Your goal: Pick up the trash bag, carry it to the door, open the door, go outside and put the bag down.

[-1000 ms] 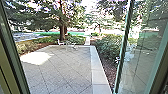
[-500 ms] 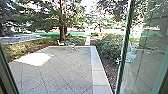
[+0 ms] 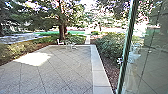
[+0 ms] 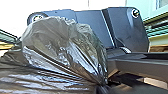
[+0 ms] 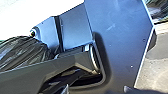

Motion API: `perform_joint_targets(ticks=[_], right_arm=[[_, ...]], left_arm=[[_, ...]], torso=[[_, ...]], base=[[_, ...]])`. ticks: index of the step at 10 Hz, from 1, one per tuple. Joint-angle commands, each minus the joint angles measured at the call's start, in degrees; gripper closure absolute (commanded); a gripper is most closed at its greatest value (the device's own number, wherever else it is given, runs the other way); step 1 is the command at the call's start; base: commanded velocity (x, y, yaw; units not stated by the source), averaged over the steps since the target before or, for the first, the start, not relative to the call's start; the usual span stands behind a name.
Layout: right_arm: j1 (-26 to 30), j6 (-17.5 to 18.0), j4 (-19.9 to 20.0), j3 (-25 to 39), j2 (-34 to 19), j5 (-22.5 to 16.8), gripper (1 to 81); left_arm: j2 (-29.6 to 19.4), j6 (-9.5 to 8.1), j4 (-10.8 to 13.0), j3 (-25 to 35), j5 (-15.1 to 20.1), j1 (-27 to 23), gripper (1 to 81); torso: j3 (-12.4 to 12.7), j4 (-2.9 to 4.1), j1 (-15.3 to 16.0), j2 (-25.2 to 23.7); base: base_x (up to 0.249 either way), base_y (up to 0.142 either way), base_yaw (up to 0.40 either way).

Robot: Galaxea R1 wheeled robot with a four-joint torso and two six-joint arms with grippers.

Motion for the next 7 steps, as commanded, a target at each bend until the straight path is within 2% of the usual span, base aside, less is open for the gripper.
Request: perform_joint_targets(ticks=[1,7], right_arm=[[3.0,-0.2,-0.5,1.1,1.8,-3.1,1.0],[2.9,-0.2,-0.5,1.1,1.8,-3.1,1.0]], left_arm=[[-0.1,0.09,0.3,0.1,3.0,-3.7,81.1],[-0.1,0.09,0.3,0.0,3.0,-3.7,81.1]], torso=[[0.0,0.00,0.0,0.0],[0.0,0.02,0.0,0.0]], base=[[0.107,0.000,0.000],[0.111,0.000,0.000]])
